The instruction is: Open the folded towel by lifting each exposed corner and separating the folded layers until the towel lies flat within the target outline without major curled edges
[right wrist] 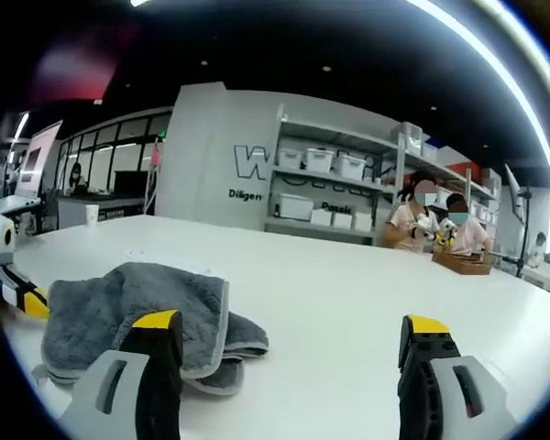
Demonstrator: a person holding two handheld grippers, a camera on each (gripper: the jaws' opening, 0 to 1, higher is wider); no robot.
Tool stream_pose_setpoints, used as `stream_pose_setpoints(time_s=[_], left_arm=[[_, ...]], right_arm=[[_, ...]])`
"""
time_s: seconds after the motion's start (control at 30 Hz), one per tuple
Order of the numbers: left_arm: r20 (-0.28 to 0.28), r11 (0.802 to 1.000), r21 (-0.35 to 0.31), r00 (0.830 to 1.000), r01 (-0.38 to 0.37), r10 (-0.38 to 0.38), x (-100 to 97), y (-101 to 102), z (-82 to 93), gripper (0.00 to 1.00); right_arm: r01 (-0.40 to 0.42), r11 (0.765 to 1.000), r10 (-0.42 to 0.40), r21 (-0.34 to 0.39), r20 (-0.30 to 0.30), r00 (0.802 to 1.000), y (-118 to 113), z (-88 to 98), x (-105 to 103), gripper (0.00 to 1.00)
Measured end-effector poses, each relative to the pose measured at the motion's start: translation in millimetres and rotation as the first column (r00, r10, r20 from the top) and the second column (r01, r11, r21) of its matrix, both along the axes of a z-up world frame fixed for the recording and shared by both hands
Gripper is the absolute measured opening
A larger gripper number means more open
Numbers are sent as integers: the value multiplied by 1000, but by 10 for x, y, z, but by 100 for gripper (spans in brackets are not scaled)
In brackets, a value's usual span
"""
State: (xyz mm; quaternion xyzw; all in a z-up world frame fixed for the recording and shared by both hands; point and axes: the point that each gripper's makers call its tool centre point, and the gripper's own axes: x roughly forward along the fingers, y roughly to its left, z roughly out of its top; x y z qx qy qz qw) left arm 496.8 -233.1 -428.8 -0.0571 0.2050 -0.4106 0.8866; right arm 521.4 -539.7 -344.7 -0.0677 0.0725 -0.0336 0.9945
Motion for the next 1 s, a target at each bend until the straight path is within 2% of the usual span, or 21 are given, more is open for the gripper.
stream_pose_setpoints(time_s=[0.57, 0.8, 1.0], left_arm=[[-7, 1000, -4, 1000, -2, 2, 15, 80, 30, 6], [23, 999, 34, 1000, -19, 18, 49, 153, 39, 6], [26, 998, 43, 999, -41, 40, 88, 233, 42, 6]], right_arm=[[-14, 1000, 14, 3, -25, 1000, 17, -58, 8, 99], [-18, 1000, 18, 2, -27, 999, 32, -60, 0, 98], [-27, 1000, 27, 4, -30, 999, 54, -68, 3, 98]])
